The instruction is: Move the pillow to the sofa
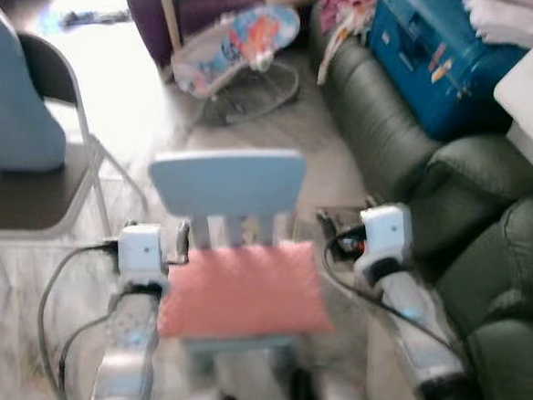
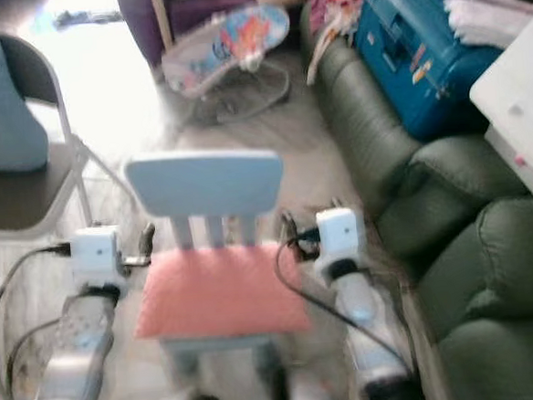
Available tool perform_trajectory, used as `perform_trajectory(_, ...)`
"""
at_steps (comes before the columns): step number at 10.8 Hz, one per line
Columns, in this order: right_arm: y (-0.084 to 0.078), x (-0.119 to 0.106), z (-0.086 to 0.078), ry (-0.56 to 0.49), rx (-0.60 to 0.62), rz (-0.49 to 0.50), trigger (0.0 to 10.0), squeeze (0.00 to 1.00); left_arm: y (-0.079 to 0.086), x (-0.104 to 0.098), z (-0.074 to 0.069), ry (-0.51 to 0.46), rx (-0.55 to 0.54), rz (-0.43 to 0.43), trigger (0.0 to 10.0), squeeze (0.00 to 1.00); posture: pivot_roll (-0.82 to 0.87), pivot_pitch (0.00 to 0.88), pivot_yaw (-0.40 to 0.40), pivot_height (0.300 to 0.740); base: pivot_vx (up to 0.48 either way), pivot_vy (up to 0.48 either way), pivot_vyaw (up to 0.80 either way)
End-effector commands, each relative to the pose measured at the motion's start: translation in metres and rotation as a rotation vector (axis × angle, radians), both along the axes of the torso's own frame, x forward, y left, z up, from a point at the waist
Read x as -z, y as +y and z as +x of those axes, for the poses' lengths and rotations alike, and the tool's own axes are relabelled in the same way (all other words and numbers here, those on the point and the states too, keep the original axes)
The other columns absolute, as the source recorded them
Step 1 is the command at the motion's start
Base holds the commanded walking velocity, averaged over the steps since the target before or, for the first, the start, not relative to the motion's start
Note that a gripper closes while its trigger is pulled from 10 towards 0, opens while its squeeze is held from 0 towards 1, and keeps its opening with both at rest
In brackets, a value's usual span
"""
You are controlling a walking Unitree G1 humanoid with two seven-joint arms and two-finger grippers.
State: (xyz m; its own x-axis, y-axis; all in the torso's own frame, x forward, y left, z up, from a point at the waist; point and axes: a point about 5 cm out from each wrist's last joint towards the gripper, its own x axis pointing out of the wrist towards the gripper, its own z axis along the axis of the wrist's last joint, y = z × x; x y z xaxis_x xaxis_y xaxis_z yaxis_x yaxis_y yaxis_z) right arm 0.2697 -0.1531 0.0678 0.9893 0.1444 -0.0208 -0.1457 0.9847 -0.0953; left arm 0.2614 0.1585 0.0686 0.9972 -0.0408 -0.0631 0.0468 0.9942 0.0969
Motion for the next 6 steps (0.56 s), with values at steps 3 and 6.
perform_trajectory(3,0.0021,0.0010,-0.0021,0.000,-0.002,0.014,10.0,0.00,0.0034,0.0004,-0.0022,0.006,0.003,0.022,10.0,0.00,-0.01,0.113,-0.050,0.740,0.000,0.000,0.00)
perform_trajectory(6,0.0027,0.0014,-0.0032,-0.002,-0.002,0.025,10.0,0.00,-0.0011,0.0028,-0.0057,0.019,0.025,0.033,10.0,0.00,-0.01,0.121,-0.048,0.740,0.000,0.000,0.00)
